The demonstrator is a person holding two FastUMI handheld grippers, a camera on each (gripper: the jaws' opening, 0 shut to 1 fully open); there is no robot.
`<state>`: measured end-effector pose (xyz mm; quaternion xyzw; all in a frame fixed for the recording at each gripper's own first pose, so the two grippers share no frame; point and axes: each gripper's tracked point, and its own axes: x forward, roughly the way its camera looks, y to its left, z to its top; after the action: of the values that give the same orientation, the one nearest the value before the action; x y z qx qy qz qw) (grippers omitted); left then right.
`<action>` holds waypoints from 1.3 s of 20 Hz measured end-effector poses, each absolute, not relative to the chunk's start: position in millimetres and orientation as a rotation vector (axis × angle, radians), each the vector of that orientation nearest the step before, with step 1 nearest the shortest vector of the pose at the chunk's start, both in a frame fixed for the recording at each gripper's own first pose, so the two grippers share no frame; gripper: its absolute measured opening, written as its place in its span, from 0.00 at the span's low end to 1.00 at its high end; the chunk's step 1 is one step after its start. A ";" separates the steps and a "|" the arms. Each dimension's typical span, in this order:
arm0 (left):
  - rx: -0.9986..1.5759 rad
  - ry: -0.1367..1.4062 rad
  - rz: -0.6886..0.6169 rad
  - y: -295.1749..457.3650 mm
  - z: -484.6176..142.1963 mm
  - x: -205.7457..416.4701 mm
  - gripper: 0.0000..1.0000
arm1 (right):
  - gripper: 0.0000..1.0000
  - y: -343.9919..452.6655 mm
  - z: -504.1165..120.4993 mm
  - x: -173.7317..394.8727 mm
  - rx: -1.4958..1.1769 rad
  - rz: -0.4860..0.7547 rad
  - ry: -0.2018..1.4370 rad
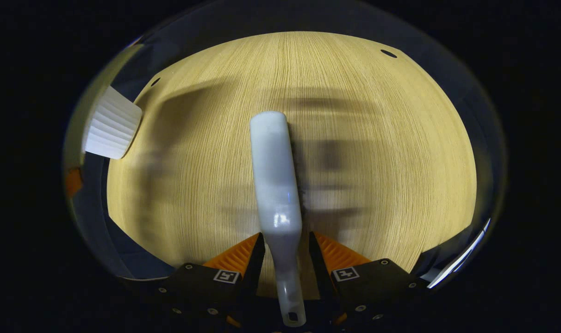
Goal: Pick up the small broom and dustpan from the desktop, sweep the trash into the dustpan with the broom, and then empty the trash into the garbage bin.
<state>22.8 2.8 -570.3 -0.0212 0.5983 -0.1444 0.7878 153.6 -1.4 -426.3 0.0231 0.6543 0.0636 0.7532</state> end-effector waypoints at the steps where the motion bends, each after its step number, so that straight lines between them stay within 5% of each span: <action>1: -0.029 1.324 -0.296 -1.4 -589.1 15.6 0.30 | 0.58 -0.1 -426.9 151.5 0.053 0.147 1.438; 3: -0.018 1.399 -0.273 -7.5 -620.8 2.5 0.30 | 0.67 5.9 -426.0 143.9 0.080 0.183 1.461; 4: -0.026 1.431 -0.262 -11.4 -634.5 -2.8 0.30 | 0.48 6.6 -425.7 143.5 0.079 0.191 1.461; 5: -0.035 1.459 -0.257 -16.4 -645.8 -7.4 0.30 | 0.57 6.1 -425.4 142.7 0.074 0.195 1.460; 20: -0.032 1.550 -0.297 -23.6 -686.3 -12.0 0.36 | 0.57 23.4 -412.2 136.0 0.162 0.260 1.420; 21: -0.043 1.551 -0.313 -27.9 -685.0 -14.4 0.38 | 0.59 21.2 -410.6 139.1 0.163 0.251 1.411; 24: -0.026 1.517 -0.344 -33.3 -678.6 -11.3 0.70 | 0.75 21.0 -406.2 146.3 0.171 0.243 1.372; 26: -0.009 1.481 -0.346 -33.3 -667.8 -6.4 0.77 | 0.80 21.4 -400.9 150.9 0.165 0.241 1.346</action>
<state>-6.4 -33.3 -667.8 -0.0040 0.6713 -0.1567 0.7244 150.9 21.4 -400.9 0.0762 0.6212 0.1111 0.7720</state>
